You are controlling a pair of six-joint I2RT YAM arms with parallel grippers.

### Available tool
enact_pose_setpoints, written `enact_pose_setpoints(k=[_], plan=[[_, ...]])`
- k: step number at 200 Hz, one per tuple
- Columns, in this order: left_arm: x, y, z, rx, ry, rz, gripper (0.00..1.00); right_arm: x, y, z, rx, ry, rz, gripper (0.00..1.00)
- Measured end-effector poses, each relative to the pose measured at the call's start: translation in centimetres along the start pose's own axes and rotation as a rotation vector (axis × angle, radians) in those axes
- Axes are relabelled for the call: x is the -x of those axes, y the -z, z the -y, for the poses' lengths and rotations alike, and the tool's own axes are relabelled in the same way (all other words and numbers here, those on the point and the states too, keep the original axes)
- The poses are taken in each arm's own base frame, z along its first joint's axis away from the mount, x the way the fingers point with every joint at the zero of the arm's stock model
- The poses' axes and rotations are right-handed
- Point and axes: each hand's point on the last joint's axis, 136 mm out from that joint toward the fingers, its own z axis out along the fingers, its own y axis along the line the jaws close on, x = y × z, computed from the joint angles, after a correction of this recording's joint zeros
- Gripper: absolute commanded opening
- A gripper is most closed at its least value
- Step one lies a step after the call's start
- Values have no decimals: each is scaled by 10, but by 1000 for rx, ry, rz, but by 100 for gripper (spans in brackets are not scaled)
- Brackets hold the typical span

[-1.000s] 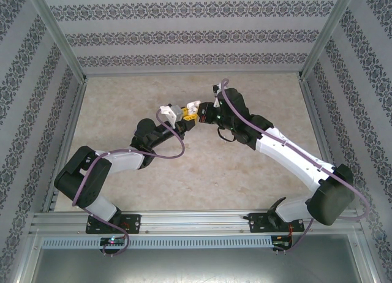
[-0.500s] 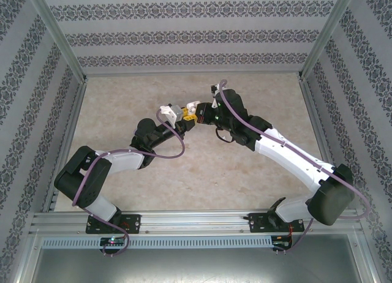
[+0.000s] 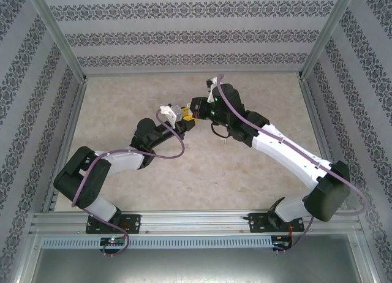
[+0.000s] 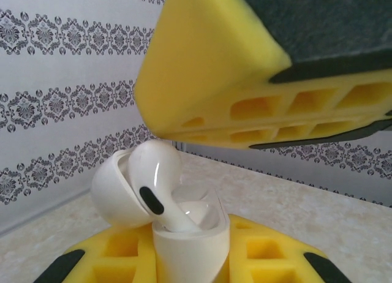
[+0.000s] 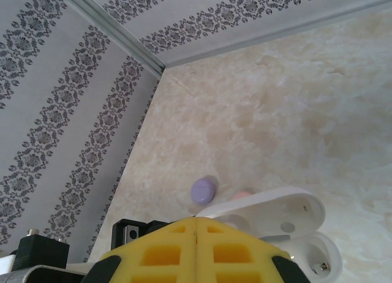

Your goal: Insert the wireless bluetooth earbuds into the charging case

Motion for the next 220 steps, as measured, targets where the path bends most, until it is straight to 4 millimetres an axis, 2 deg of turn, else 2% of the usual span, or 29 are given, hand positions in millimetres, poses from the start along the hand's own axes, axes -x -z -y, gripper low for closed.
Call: enact_pose_setpoints(k=[38, 85, 127, 220], plan=[[1, 0, 0, 0, -1, 2, 0, 1, 1, 0, 1, 0, 4, 0], [4, 1, 1, 0, -4, 9, 0, 6, 14, -2, 9, 0, 29, 0], [5, 1, 1, -1, -4, 9, 0, 6, 14, -2, 9, 1, 30, 0], [5, 1, 2, -9, -4, 9, 0, 4, -6, 1, -12, 4, 7, 0]])
